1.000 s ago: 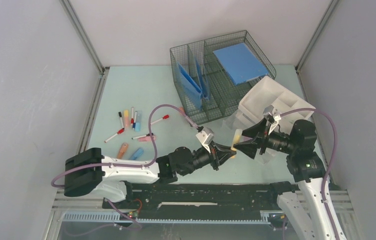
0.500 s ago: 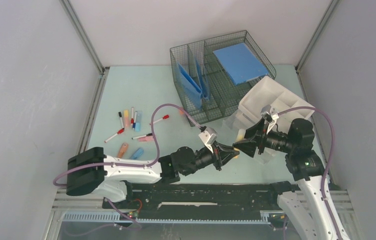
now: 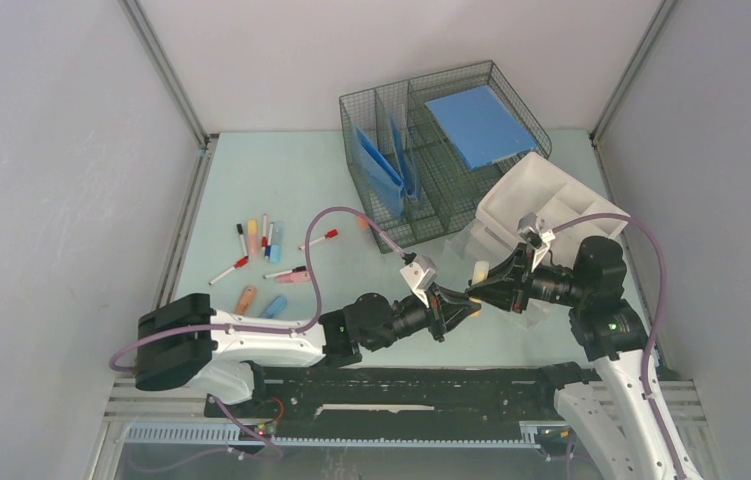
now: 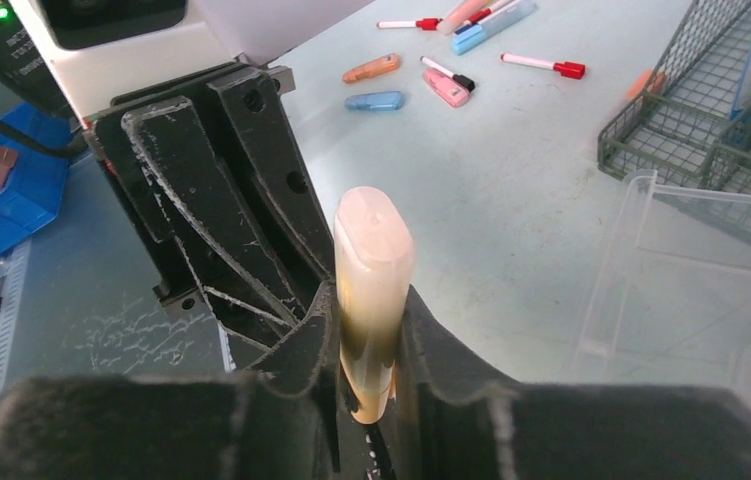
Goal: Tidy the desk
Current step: Place the stationery in the drawer.
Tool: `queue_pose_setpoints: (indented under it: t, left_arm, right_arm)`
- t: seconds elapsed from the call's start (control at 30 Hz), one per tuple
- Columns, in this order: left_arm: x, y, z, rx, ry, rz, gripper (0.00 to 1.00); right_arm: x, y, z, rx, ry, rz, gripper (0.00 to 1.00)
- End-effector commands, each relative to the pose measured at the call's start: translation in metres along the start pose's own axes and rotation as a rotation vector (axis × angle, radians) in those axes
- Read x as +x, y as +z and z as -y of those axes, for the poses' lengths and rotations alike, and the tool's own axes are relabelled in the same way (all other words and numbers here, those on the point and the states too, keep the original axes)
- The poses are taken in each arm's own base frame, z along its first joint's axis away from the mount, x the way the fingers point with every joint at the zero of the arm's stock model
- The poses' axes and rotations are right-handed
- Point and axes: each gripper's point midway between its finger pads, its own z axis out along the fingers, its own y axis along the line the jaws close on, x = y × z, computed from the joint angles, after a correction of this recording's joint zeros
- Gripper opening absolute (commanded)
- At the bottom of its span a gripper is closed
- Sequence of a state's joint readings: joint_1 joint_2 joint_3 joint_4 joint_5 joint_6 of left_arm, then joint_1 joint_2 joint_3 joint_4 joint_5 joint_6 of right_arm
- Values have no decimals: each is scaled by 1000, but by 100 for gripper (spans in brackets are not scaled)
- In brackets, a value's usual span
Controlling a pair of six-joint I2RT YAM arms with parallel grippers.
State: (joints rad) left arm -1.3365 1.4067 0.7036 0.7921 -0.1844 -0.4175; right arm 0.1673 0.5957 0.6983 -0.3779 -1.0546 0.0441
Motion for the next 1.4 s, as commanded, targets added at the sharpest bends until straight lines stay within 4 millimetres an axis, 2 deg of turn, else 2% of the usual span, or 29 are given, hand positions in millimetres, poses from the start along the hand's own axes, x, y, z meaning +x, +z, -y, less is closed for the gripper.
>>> queue_pose_setpoints:
  t: [0.0, 0.07, 0.17, 0.33, 0.57, 0.7, 1.03, 1.37]
  left_arm:
    - [-26, 8, 18, 47, -6, 73, 12]
    - [-25, 7, 18, 46, -7, 70, 18]
    - [-25, 7, 18, 43, -14, 71, 28]
    - [-26, 5, 15, 26, -26, 70, 51]
    - [-26, -9, 6, -6, 29, 45, 68]
    - [-25, -22, -5, -50, 62, 34, 74]
    - [-27, -64, -50, -241, 99, 51, 88]
    - [-15, -93, -86, -390, 91, 31, 92]
  right_arm:
    - [-4, 1, -3, -28, -69, 12, 5]
    - [-4, 0, -5, -36, -73, 12, 0]
    - [-3, 0, -6, -45, -109, 13, 0]
    - [-4, -2, -7, -44, -151, 16, 0]
    - [-1, -6, -3, -16, -259, 2, 0]
    - [1, -11, -1, 7, -339, -29, 0]
    - [-14, -25, 15, 159, -427, -23, 0]
    - [-28, -40, 45, 360, -427, -2, 0]
